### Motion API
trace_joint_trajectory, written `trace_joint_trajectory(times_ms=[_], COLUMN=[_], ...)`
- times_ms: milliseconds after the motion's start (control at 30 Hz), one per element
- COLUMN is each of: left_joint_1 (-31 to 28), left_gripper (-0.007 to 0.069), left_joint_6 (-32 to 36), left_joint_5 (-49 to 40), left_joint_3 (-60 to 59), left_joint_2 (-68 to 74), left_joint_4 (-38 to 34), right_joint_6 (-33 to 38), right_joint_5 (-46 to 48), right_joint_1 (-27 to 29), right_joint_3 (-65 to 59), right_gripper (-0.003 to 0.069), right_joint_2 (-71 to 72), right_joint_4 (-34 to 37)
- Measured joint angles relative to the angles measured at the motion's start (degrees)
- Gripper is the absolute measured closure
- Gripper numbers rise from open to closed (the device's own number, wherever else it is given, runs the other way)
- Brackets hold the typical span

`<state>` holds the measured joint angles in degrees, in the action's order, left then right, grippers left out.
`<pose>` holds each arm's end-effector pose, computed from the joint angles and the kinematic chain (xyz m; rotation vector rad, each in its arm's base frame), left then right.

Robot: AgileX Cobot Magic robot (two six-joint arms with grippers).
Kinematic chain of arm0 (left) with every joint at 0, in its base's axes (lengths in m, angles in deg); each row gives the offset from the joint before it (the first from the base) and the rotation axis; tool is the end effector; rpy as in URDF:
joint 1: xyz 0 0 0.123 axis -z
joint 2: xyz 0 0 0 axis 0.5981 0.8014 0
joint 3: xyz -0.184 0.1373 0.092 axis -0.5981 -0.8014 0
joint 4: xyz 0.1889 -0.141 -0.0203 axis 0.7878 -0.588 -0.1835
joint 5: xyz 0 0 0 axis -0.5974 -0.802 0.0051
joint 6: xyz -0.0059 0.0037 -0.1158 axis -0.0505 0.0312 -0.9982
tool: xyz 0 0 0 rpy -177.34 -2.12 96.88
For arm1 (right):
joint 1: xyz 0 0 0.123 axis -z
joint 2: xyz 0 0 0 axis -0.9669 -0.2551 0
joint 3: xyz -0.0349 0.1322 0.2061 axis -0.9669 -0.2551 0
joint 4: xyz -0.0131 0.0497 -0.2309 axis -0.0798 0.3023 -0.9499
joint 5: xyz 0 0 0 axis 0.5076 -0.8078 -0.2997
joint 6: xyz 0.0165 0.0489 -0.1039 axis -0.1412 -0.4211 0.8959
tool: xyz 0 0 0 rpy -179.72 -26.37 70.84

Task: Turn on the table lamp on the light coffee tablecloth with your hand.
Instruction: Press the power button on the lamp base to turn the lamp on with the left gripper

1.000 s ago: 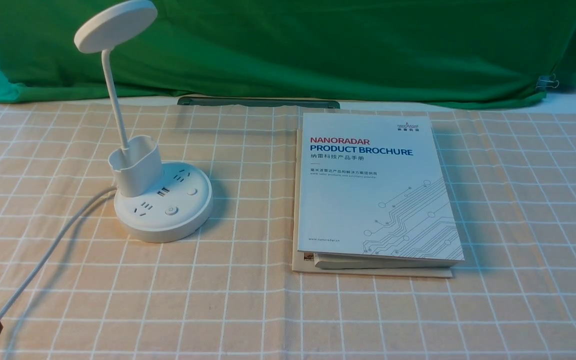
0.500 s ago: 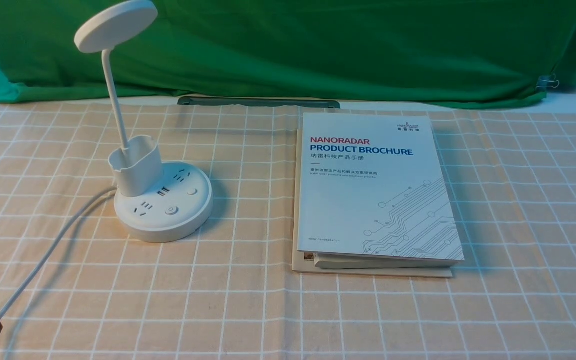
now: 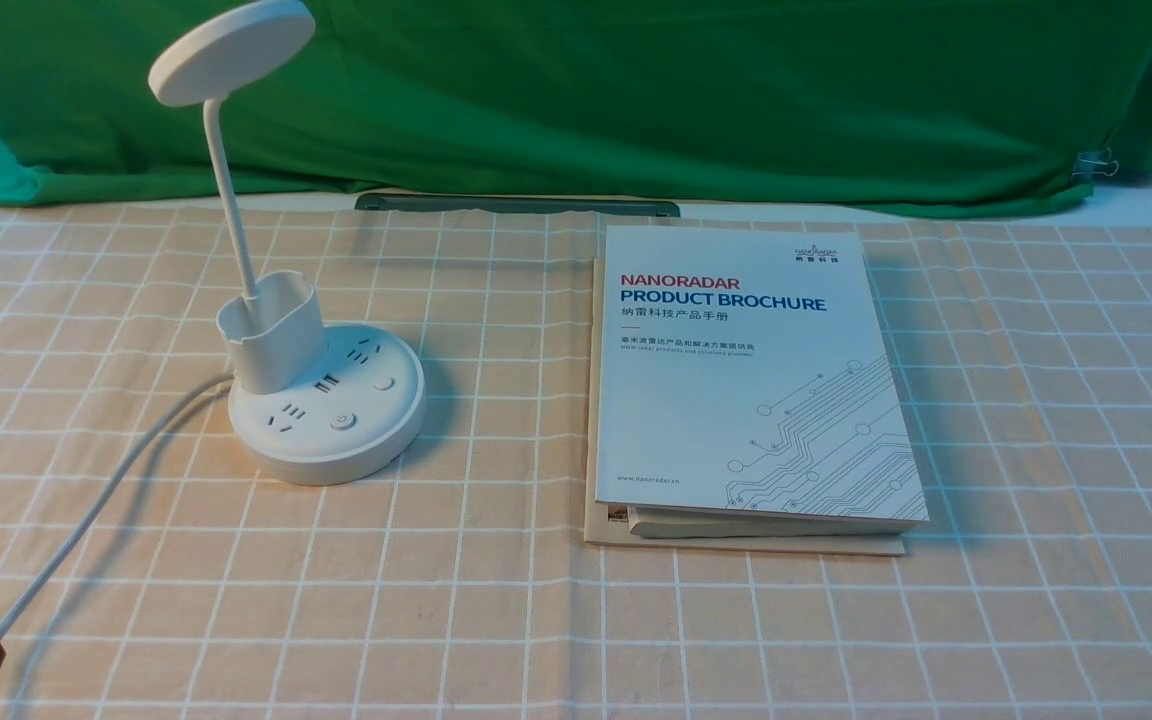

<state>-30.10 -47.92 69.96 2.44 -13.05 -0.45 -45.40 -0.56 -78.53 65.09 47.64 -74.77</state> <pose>0.1023 -0.0122 0.1881 0.0674 1.7094 -0.1181 0.1026 0.0053 0.1830 -0.0119 1.7400 0.0663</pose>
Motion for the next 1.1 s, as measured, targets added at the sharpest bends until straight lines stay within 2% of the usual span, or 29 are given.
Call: trace_joint_trajectory(times_ms=[133,233,267,400,500,567,633,700,767,867,933,967,1000,1033,1100], left_joint_1=[0.00,0.00,0.00,0.00,0.00,0.00,0.00,0.00,0.00,0.00,0.00,0.00,0.00,0.00,0.00], left_gripper=[0.0623,0.0623,0.0623,0.0623,0.0623,0.0623,0.0623,0.0623,0.0623,0.0623,0.0623,0.0623,0.0623,0.0623,0.0623], left_joint_6=[0.38,0.45,0.45,0.47,0.44,-2.15,-5.32,-7.83,-10.93,-13.52,-14.90,-14.90,-14.90,-14.90,-14.90], left_joint_5=[0.51,7.91,7.91,30.27,43.31,54.45,60.98,63.85,61.17,52.38,36.80,35.51,25.85,23.66,13.71], left_joint_3=[0.00,0.00,0.00,0.00,0.00,0.00,0.00,0.00,2.41,7.75,17.17,17.89,23.18,24.28,28.43], left_joint_2=[0.00,0.00,0.00,0.00,0.00,0.00,-0.02,-0.02,-0.06,0.31,3.54,3.90,8.05,8.59,15.18], left_joint_4=[1.17,3.15,3.24,3.90,3.90,4.09,4.09,3.77,3.63,4.76,5.61,5.61,5.79,5.84,5.84], right_joint_6=[0.00,0.00,0.00,0.00,0.00,0.00,0.00,0.00,0.00,0.00,0.00,0.00,0.00,0.00,0.00], right_joint_5=[0.00,0.00,0.00,0.00,0.00,0.00,0.00,0.00,0.00,0.00,0.00,0.00,0.00,0.00,0.00], right_joint_1=[0.00,0.00,0.00,0.00,0.00,0.00,0.00,0.00,0.00,0.00,0.00,0.00,0.00,0.00,0.00], right_joint_3=[0.00,0.00,0.00,0.00,0.00,0.00,0.00,0.00,0.00,0.00,0.00,0.00,0.00,0.00,0.00], right_gripper=[0.0422,0.0422,0.0422,0.0421,0.0421,0.0421,0.0421,0.0421,0.0421,0.0421,0.0421,0.0421,0.0421,0.0421,0.0421], right_joint_2=[0.00,0.00,0.00,0.00,0.00,0.00,0.00,0.00,0.00,0.00,0.00,0.00,0.00,0.00,0.00], right_joint_4=[0.00,0.00,0.00,0.00,0.00,0.00,0.00,0.00,0.00,0.00,0.00,0.00,0.00,0.00,0.00])
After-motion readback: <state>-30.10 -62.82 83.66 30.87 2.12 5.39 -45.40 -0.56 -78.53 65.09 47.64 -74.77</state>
